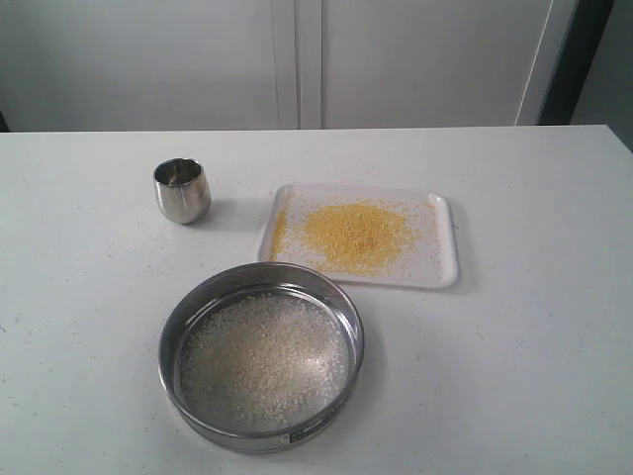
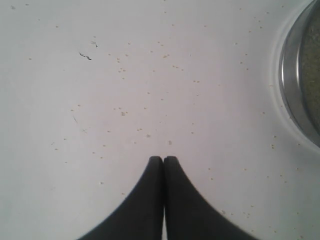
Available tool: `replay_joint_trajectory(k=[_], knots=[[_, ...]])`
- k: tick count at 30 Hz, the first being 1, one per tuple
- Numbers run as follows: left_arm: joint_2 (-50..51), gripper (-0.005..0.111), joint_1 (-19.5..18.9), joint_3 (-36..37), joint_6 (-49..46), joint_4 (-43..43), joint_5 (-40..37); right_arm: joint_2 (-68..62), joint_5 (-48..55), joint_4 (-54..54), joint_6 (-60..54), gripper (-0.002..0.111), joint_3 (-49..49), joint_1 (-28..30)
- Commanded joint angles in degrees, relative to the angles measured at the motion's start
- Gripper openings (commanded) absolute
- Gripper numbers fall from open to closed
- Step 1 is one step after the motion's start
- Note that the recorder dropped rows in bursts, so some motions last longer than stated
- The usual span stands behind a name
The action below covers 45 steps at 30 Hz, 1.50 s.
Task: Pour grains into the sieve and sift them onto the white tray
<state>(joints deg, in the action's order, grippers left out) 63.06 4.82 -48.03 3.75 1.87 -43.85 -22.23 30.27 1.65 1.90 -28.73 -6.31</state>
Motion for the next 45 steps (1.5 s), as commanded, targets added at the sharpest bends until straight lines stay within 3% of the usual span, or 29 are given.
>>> replay_joint_trajectory(k=[1,6,16,20,35,45], knots=[[-0.44,0.0,-0.09,0.24,-0.14,0.57,-0.57,3.93,-0.2,-0.41,-0.23,0.0,0.19,0.64],[-0.44,0.0,-0.09,0.24,-0.14,0.57,-0.57,9.3,-1.22,-5.57,-0.23,0.0,4.75,0.64],[-0.44,0.0,-0.09,0.24,-0.14,0.57,-0.57,18.79,-1.22,-5.7,-0.23,0.0,16.82,0.64],[-0.44,0.0,-0.09,0.24,-0.14,0.57,-0.57,22.08,-6.4,-5.7,-0.64,0.0,20.51,0.64],[-0.44,0.0,-0.09,0.24,-0.14,0.57,-0.57,22.23,-9.1,-5.7,-0.65,0.0,28.49,0.64],[-0.44,0.0,-0.09,0.24,-0.14,0.57,-0.57,22.23,-10.35,-5.7,-0.37,0.0,28.73,0.64]])
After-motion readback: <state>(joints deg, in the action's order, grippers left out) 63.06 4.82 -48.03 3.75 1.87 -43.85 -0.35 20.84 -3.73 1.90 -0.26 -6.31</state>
